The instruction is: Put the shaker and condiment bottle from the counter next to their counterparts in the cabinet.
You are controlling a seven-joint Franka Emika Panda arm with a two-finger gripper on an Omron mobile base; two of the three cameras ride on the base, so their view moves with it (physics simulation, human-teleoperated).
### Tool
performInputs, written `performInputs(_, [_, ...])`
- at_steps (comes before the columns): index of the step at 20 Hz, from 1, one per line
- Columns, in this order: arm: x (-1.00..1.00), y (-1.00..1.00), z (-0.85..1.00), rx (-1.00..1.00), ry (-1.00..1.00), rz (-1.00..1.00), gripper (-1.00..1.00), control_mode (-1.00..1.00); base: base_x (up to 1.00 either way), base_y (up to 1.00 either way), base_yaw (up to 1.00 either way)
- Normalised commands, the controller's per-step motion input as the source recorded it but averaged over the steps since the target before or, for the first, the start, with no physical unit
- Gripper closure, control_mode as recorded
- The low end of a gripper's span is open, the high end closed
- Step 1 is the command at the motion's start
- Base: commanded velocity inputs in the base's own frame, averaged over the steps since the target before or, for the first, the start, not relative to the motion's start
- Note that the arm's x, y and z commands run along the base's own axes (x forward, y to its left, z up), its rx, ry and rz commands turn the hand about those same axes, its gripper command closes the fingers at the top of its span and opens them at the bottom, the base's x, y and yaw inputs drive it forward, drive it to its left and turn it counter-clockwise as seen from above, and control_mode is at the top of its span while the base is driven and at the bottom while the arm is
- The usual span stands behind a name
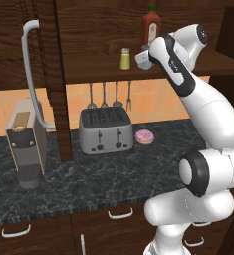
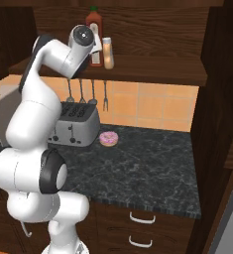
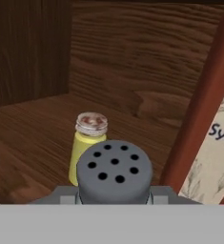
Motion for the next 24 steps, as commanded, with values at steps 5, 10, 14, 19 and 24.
performInputs(5, [0.22, 0.01, -0.04, 0.00, 0.01, 0.00, 1.00, -1.00, 0.00, 0.00, 0.00])
performInputs(10, [0.30, 0.00, 0.00, 0.00, 0.00, 0.00, 1.00, -1.00, 0.00, 0.00, 0.00])
performInputs(14, [0.26, 0.00, 0.00, 0.00, 0.00, 0.00, 1.00, -1.00, 0.00, 0.00, 0.00])
performInputs(19, [0.27, 0.00, 0.00, 0.00, 0.00, 0.00, 1.00, -1.00, 0.00, 0.00, 0.00])
performInputs(24, [0.19, 0.00, 0.00, 0.00, 0.00, 0.00, -1.00, -1.00, 0.00, 0.00, 0.00])
